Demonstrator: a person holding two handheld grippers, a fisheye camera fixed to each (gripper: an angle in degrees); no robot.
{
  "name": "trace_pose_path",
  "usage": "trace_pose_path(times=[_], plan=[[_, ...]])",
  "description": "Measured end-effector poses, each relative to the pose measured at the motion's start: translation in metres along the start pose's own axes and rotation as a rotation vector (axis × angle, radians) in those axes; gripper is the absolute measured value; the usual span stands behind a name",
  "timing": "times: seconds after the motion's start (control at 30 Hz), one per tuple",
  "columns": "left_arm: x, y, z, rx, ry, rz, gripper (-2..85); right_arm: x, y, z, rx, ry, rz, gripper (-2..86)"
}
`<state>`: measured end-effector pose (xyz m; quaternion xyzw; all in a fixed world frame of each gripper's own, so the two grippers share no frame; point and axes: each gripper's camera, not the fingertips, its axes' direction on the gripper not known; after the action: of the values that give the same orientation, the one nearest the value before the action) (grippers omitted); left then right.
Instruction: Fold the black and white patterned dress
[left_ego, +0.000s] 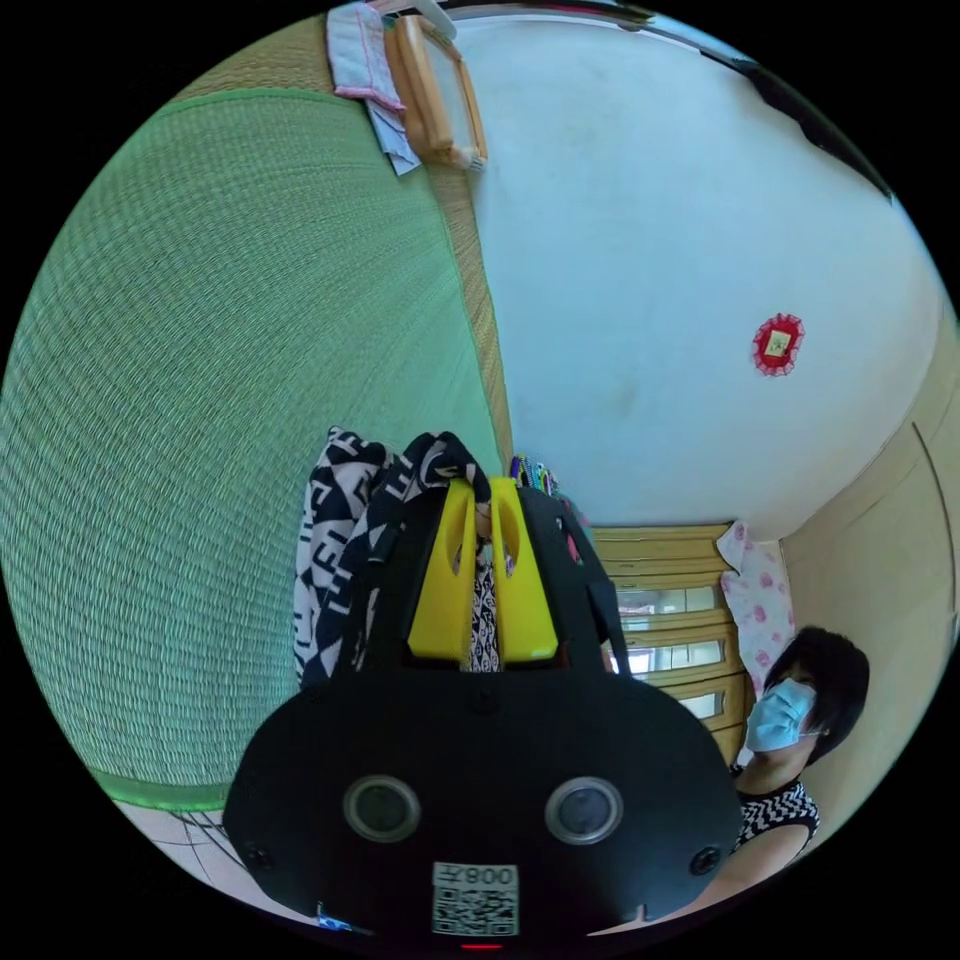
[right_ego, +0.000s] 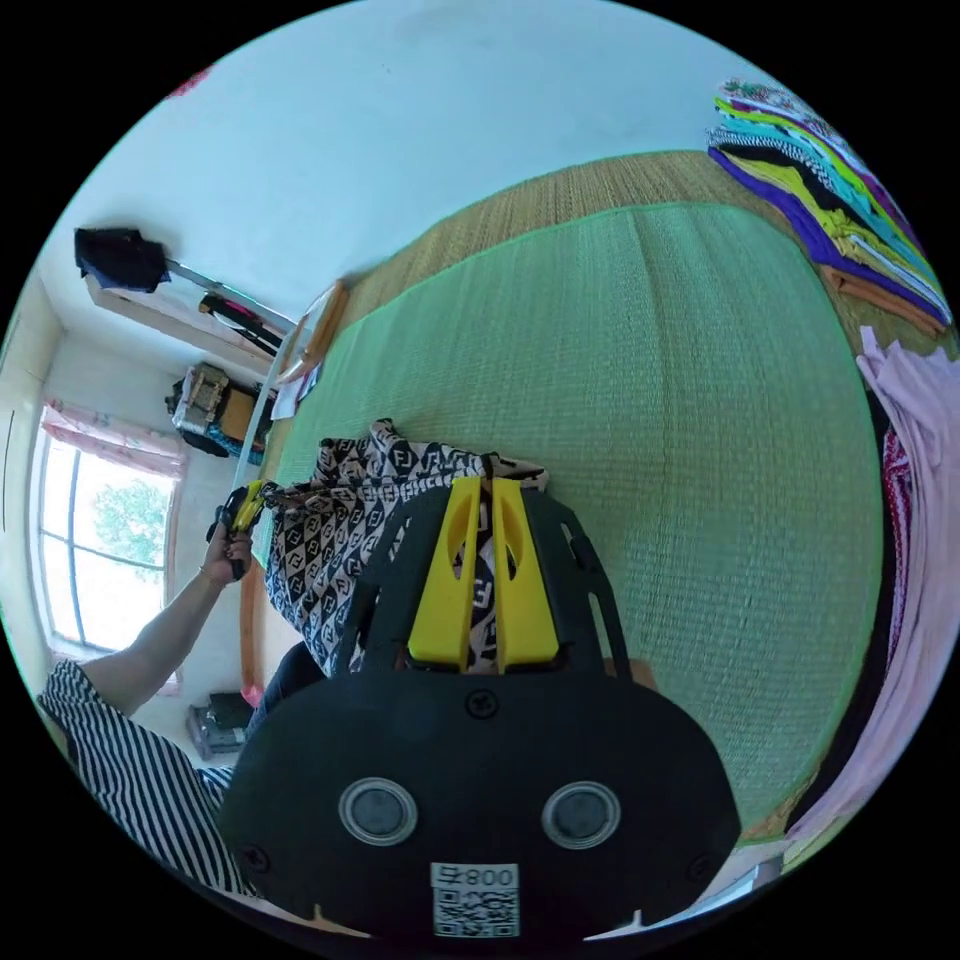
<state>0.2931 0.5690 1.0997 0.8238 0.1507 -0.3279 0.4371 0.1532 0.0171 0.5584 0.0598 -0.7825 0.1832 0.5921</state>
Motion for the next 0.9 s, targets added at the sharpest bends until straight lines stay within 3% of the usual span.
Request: trace_pose_path(times=[0.37,0.9], plan=[[0.043,-0.036,-0.018,-0.018,0.039,0.077,2.7,-0.02,0.028,-0.064,0.177,-0.046,-0.04,1.7],[0.002,-0.099,0.003,-0.003,-0.083,-0.092,3.8,0.025,-0.021,0.012,0.039,-0.062,0.111,2.1]])
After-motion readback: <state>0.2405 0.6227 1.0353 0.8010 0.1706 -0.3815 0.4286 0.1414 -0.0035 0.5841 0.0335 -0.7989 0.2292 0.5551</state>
